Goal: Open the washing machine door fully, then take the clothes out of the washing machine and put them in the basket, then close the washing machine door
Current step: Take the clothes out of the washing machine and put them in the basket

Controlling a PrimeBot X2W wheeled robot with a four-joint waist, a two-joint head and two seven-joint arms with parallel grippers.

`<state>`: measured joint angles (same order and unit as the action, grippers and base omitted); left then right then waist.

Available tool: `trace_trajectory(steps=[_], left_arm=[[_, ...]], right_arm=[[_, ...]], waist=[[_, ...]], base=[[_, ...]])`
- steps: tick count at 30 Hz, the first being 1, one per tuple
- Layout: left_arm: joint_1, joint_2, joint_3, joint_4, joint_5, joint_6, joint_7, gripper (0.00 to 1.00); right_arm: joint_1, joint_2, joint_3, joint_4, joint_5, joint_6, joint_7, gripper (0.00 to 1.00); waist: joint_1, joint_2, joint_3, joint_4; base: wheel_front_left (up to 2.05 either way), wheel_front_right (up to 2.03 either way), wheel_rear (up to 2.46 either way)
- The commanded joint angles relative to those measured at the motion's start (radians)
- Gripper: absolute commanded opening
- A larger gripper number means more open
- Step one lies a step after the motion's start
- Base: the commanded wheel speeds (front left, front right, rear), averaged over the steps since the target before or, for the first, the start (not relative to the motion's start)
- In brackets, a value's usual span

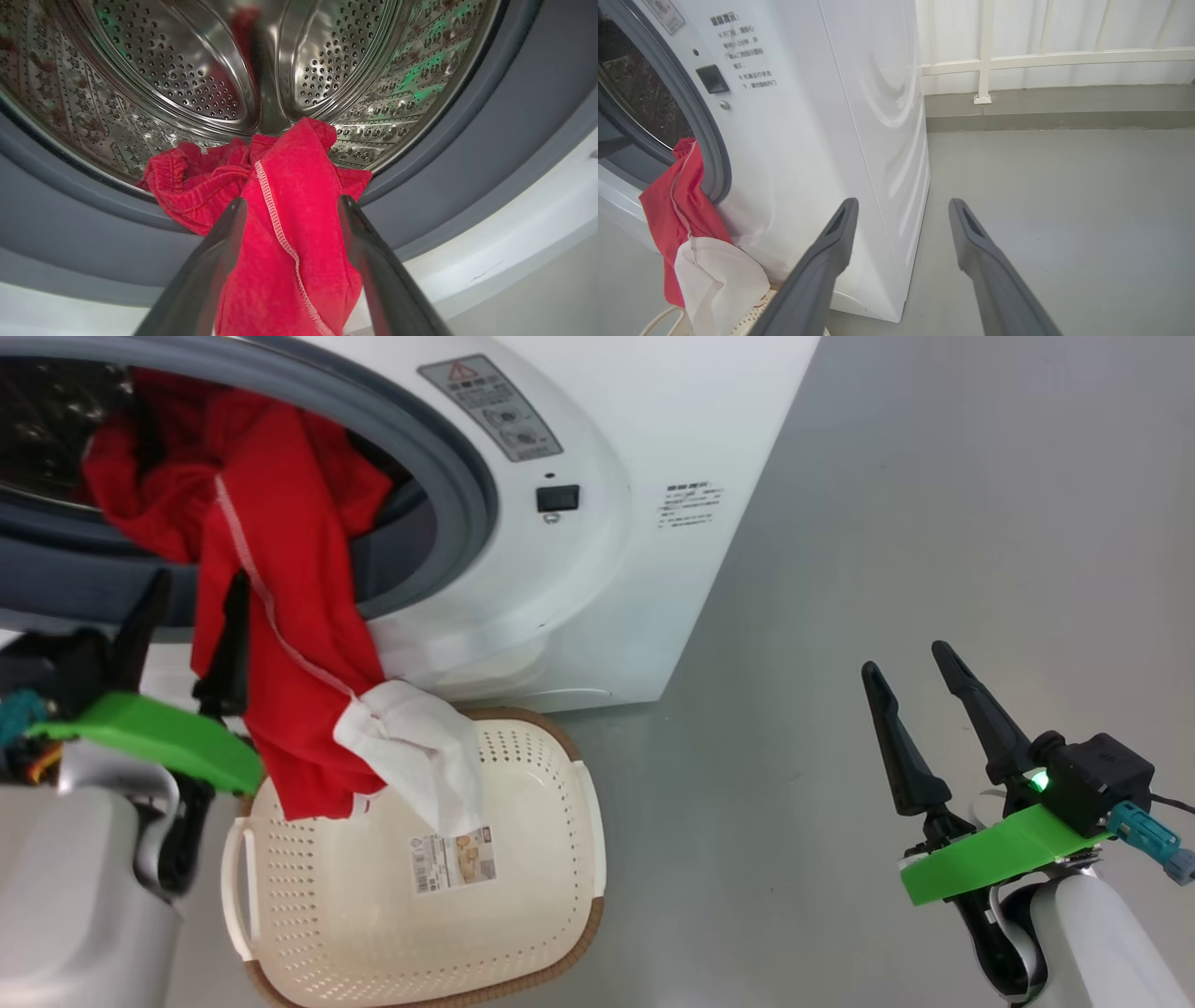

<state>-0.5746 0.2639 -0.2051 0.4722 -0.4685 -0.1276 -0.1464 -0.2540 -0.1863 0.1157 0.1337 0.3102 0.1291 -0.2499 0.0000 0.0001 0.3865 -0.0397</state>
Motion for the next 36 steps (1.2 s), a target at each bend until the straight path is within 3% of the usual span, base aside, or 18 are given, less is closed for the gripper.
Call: trace_trajectory(steps=[1, 13, 21, 36], left_arm=[[-0.046, 0.049, 0.017, 0.006, -0.012, -0.003, 0.002, 1.0], [-0.302, 0.109, -0.146, 0.327, -0.103, -0.003, 0.028, 1.0], [-0.409, 0.129, -0.238, 0.466, -0.194, -0.003, 0.083, 1.0], [-0.468, 0.192, -0.407, 0.46, -0.465, -0.003, 0.256, 1.0]], right_arm=[[-0.005, 0.004, 0.019, -0.026, -0.002, 0.002, -0.012, 1.0], [-0.022, 0.018, 0.023, -0.028, -0.007, 0.002, -0.012, 1.0], [-0.025, 0.019, 0.042, -0.026, -0.005, 0.002, -0.012, 1.0], [-0.032, 0.017, 0.06, -0.027, -0.006, 0.002, -0.012, 1.0]], waist=[[0.0, -0.0001, 0.012, -0.011], [0.0, -0.0001, 0.038, -0.037], [0.0, -0.0001, 0.045, -0.05], [0.0, -0.0001, 0.064, -0.081]], base=[[0.0, 0.0, 0.0], [0.0, 0.0, 0.0], [0.0, 0.0, 0.0], [0.0, 0.0, 0.0]])
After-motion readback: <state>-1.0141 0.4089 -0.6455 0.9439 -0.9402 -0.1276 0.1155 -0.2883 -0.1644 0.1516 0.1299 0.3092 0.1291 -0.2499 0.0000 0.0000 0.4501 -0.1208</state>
